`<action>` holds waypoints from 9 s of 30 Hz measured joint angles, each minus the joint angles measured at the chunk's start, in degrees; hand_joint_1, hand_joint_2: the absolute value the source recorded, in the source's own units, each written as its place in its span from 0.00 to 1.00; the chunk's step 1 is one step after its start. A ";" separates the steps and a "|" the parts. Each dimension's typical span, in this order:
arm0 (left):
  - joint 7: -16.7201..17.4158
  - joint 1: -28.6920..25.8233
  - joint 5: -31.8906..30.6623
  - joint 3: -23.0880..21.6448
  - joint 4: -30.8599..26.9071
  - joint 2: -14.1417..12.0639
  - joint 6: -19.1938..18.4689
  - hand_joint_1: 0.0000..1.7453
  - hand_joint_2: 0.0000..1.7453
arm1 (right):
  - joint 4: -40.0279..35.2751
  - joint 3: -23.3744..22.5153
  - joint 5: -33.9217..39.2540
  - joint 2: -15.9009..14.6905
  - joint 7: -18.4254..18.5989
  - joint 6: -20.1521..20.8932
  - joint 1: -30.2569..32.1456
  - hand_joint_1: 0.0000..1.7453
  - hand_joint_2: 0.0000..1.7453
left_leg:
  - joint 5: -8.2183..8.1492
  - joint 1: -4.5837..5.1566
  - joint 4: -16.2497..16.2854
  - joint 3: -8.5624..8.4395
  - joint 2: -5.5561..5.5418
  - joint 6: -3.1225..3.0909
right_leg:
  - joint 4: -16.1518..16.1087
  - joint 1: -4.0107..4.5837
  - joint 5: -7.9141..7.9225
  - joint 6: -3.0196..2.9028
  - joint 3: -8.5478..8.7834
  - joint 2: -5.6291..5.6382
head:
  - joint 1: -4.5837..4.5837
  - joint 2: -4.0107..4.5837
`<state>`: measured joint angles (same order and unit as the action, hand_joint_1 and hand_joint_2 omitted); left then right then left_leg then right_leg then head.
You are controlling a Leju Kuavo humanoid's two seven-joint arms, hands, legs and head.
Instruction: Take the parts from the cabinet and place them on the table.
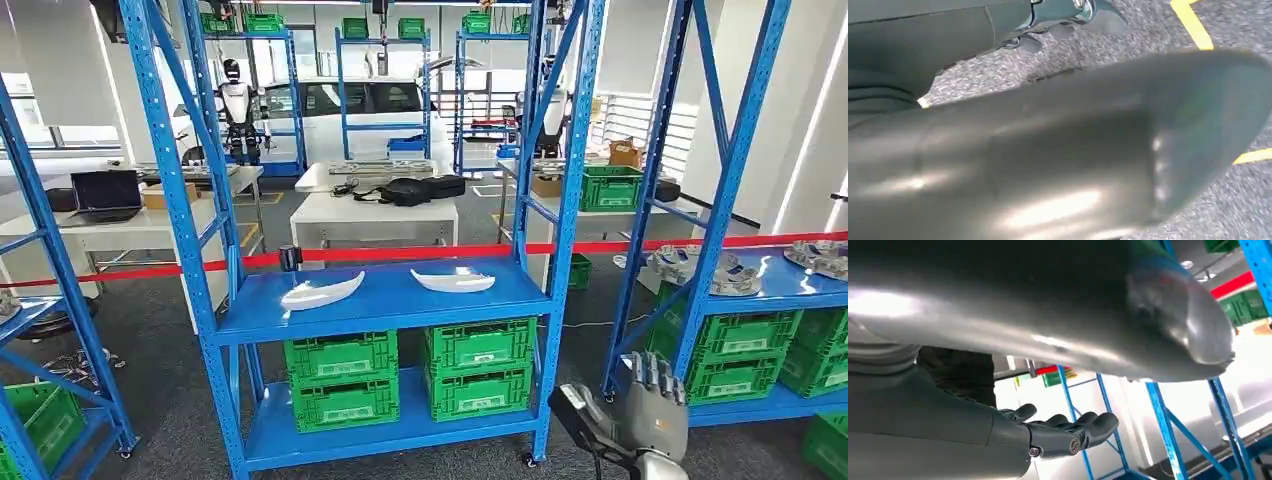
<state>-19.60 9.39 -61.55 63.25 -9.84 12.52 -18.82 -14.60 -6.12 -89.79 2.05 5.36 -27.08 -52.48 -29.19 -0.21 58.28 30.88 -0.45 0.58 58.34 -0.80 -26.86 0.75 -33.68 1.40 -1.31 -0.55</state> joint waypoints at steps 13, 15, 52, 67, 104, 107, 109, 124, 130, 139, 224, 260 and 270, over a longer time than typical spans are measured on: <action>0.17 0.78 0.00 -0.59 0.00 0.07 0.02 0.00 0.00 | -0.04 10.14 -0.20 1.66 1.92 0.61 -1.63 0.00 0.00 | 0.02 -0.03 0.00 -0.01 0.02 0.03 | 0.06 0.05 0.00 -0.01 -0.05 0.01 | 0.00 0.00; 0.17 0.78 0.00 -0.61 0.00 0.07 0.04 0.00 0.00 | -0.09 10.95 0.00 2.14 0.77 0.28 -1.63 0.00 0.00 | 0.02 -0.04 -0.01 0.00 -0.01 0.04 | 0.07 0.05 0.00 -0.01 -0.04 -0.01 | 0.00 0.00; 0.17 0.82 0.00 -0.74 0.00 0.61 -0.22 0.00 0.00 | -0.11 12.76 6.03 7.41 -4.22 -1.38 8.71 0.00 0.00 | 0.02 -0.03 -0.01 0.09 0.03 0.06 | 0.07 0.03 -0.01 -0.01 -0.16 0.00 | 0.00 0.00; -0.48 0.84 0.35 -0.72 0.00 0.57 0.04 0.00 0.00 | 0.09 12.76 6.49 9.46 -5.42 -0.70 12.87 0.00 0.00 | -0.14 0.40 0.36 0.44 0.04 -0.46 | -0.29 -0.39 0.29 0.46 -0.27 0.01 | 0.02 0.00; -1.23 0.28 1.05 -0.70 -0.07 0.81 0.11 0.00 0.00 | 0.74 12.76 5.79 10.21 -5.46 -0.81 14.27 0.00 0.00 | 7.47 0.49 -2.15 6.24 0.03 -1.58 | 14.14 0.54 -9.76 -0.89 2.54 -0.57 | 0.28 0.00; -1.16 0.04 1.31 -0.68 -0.09 0.81 0.11 0.00 0.00 | 0.92 12.76 5.81 9.99 -5.40 -0.79 14.98 0.00 0.00 | 4.82 0.54 -2.38 2.80 -0.42 -1.68 | 13.19 0.69 -19.04 -0.50 -2.88 -0.57 | 0.20 0.00; -1.16 0.06 1.33 -0.68 -0.07 0.83 0.11 0.00 0.00 | 0.92 12.76 5.81 9.97 -5.44 -0.79 14.97 0.00 0.00 | 3.06 0.57 -2.36 0.51 -0.55 -1.50 | 7.29 0.57 -13.81 -0.29 -4.06 -0.58 | 0.17 0.00; -0.37 0.80 2.97 -0.39 -0.09 0.83 -0.24 0.00 0.00 | 1.11 12.77 5.77 9.90 -5.51 -0.55 14.42 0.00 0.00 | -0.95 0.76 -1.90 -2.65 -0.58 -0.77 | -0.17 0.98 2.21 -2.31 -3.24 -0.40 | 0.33 0.00; -0.66 0.84 3.10 0.13 -0.09 0.83 -0.57 0.00 0.00 | 1.14 12.79 5.42 9.90 -5.51 -0.52 14.40 0.00 0.00 | -1.63 0.51 -2.69 -3.02 -0.50 0.40 | -0.11 1.16 2.13 -2.33 -2.77 -0.50 | 0.28 0.00; -0.68 0.84 3.10 0.50 -0.09 0.83 -0.57 0.00 0.00 | 1.11 12.79 5.38 9.90 -5.53 -0.50 14.41 0.00 0.00 | -1.62 0.60 -2.38 -3.17 -0.50 0.36 | -0.12 0.91 2.24 -2.15 -2.48 -0.50 | 0.28 0.00; -1.03 1.43 5.16 2.01 -0.09 0.85 -1.75 0.00 0.00 | 0.33 26.18 1.68 16.22 -10.45 1.88 10.55 0.00 0.00 | 1.05 -0.12 -0.10 0.45 0.18 -1.51 | 8.41 0.55 -5.67 -0.31 -0.96 -1.01 | 0.28 0.00; -1.62 0.82 5.22 2.05 0.15 1.07 -1.75 0.00 0.00 | 0.35 26.73 4.22 16.06 -11.21 2.19 12.59 0.00 0.00 | 3.66 -0.99 1.27 5.72 -0.22 0.32 | -1.16 0.17 -4.39 -2.16 4.47 -0.81 | 0.11 0.00; -1.36 0.85 5.22 2.05 0.09 1.05 -1.66 0.00 0.00 | 0.35 26.73 4.52 16.06 -11.19 2.45 13.41 0.00 1.00 | 3.78 -0.86 1.27 5.51 -0.18 0.23 | -1.04 0.00 -4.31 -0.10 4.47 -0.83 | 0.09 0.00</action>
<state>-20.96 10.24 -56.33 65.31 -9.75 13.57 -20.48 -14.25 20.61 -85.26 18.12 -5.84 -24.63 -39.07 -25.41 -1.07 59.55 36.39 -0.63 0.81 57.30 -0.79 -31.17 0.65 -29.21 0.57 -1.22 -0.55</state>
